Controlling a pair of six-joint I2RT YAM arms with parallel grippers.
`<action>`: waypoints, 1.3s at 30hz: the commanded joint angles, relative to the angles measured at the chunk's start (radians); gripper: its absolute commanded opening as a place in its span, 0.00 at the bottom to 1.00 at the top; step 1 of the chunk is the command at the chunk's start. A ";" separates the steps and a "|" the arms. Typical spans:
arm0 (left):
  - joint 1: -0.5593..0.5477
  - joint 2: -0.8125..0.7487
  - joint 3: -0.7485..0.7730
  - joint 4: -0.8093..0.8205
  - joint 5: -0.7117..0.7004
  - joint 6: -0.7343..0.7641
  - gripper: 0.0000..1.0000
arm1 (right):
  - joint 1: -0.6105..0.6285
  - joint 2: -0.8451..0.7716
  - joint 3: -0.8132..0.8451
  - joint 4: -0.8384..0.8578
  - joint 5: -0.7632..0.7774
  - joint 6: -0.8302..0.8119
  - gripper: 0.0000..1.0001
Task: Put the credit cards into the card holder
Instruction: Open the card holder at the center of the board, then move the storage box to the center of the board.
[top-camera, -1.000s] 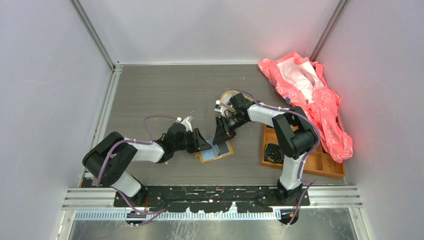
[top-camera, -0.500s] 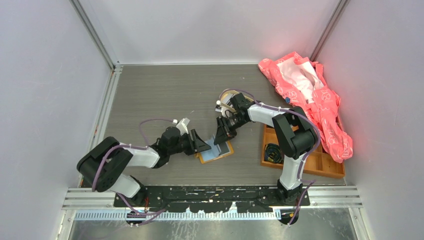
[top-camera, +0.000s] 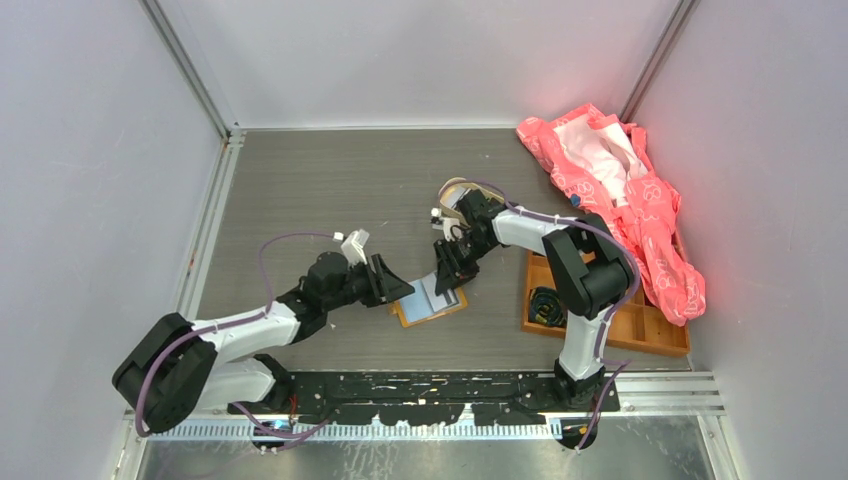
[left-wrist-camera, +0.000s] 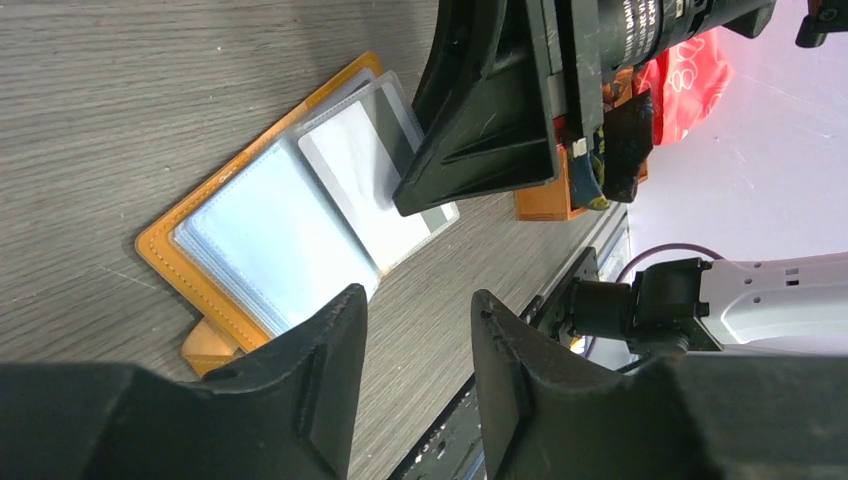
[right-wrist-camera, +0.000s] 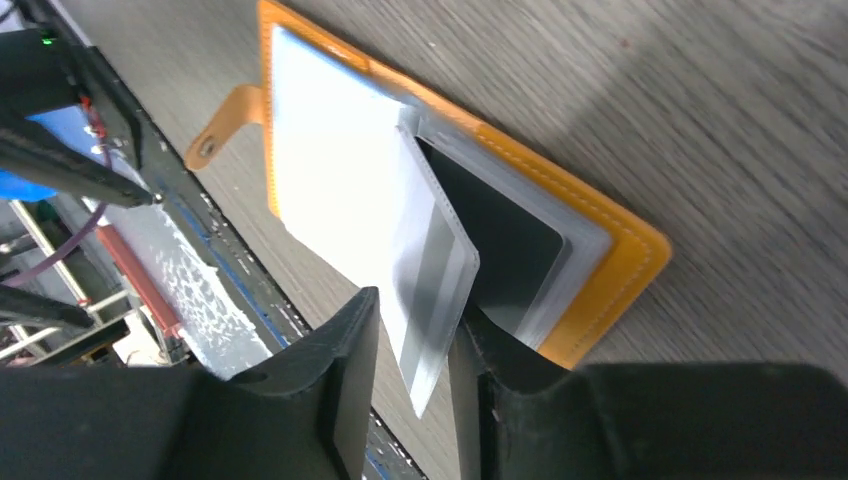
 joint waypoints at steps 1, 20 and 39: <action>-0.006 0.019 0.068 -0.007 0.017 0.026 0.42 | 0.016 -0.058 0.043 -0.038 0.181 -0.082 0.41; 0.033 -0.080 0.292 -0.240 -0.124 0.425 0.76 | -0.163 -0.605 -0.019 0.239 0.628 -0.288 0.99; 0.095 0.452 0.602 0.002 -0.027 0.519 0.79 | -0.363 -0.003 0.373 0.056 0.610 0.004 0.75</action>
